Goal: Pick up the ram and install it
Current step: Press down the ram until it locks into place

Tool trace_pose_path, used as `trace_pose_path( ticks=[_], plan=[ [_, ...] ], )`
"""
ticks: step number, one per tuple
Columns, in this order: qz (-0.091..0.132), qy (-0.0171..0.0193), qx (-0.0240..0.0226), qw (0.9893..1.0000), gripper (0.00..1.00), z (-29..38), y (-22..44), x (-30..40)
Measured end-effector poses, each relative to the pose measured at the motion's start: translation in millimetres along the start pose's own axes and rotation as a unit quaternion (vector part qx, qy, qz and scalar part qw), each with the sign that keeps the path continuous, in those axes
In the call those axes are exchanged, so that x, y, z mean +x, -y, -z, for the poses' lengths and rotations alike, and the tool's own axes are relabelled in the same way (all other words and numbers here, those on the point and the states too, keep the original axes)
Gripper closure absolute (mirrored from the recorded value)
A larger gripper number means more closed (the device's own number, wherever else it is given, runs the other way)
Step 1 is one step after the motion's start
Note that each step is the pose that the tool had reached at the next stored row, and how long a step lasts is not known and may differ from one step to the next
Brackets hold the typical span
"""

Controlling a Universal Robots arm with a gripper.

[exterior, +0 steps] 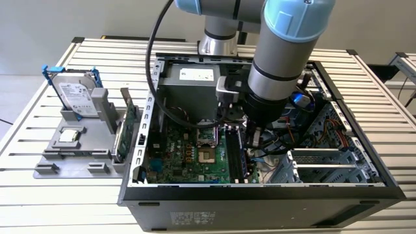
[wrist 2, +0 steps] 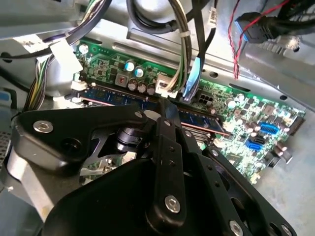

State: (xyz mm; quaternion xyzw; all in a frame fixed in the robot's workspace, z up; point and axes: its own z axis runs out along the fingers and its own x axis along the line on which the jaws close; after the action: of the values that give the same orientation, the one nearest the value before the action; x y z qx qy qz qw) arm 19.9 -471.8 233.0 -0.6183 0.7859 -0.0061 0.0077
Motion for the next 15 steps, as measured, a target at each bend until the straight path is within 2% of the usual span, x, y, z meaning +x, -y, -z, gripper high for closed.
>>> trace_pose_path(
  ticks=[7,15],
  plan=[
    [0.031,0.0017,-0.0012,0.9995,1.00,-0.3,-0.5,0.0],
    [0.039,0.0010,-0.0056,0.9992,1.00,-0.6,-5.1,-0.9]
  ],
)
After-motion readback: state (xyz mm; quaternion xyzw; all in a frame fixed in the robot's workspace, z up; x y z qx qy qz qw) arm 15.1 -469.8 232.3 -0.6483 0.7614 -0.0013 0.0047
